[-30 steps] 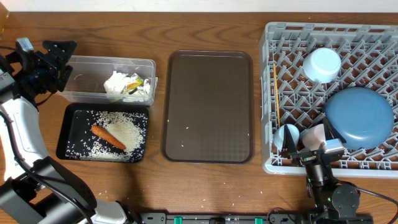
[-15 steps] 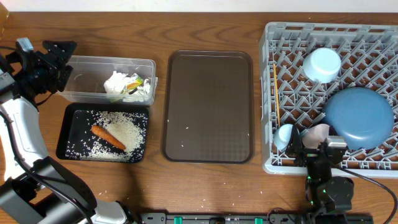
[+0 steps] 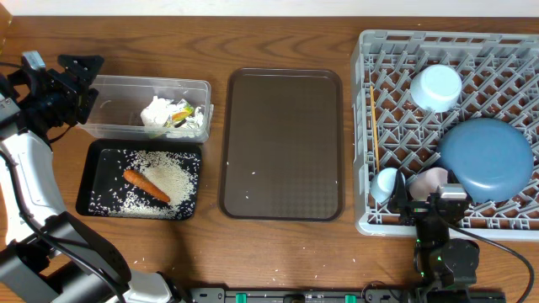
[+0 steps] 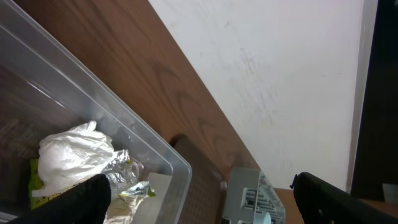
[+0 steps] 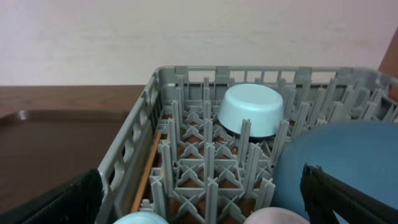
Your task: Sort waste into correct bins and load items into the dishwasher rack
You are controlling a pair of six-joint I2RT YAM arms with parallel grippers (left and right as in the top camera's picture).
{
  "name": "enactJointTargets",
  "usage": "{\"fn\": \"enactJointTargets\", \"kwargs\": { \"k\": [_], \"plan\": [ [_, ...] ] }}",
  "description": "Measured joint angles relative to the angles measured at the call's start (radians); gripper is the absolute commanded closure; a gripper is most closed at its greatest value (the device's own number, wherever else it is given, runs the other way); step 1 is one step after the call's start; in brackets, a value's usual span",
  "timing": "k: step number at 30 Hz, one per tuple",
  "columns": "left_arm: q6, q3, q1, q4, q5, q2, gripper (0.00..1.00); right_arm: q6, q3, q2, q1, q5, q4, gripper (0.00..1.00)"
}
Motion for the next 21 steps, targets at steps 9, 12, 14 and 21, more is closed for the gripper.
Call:
{"fn": "enactJointTargets", "kwargs": {
  "k": [9,12,14,21],
  "plan": [
    [0.000,0.000,0.000,0.000,0.000,0.000,0.04,-0.046,0.000,0.000,0.000,-0.013,-0.001,0.01],
    [0.000,0.000,0.000,0.000,0.000,0.000,0.04,-0.047,0.000,0.000,0.000,-0.013,-0.001,0.01],
    [0.000,0.000,0.000,0.000,0.000,0.000,0.04,-0.047,0.000,0.000,0.000,-0.013,-0.001,0.01],
    [0.000,0.000,0.000,0.000,0.000,0.000,0.04,-0.050,0.000,0.000,0.000,-0.013,-0.001,0.01]
  ]
}}
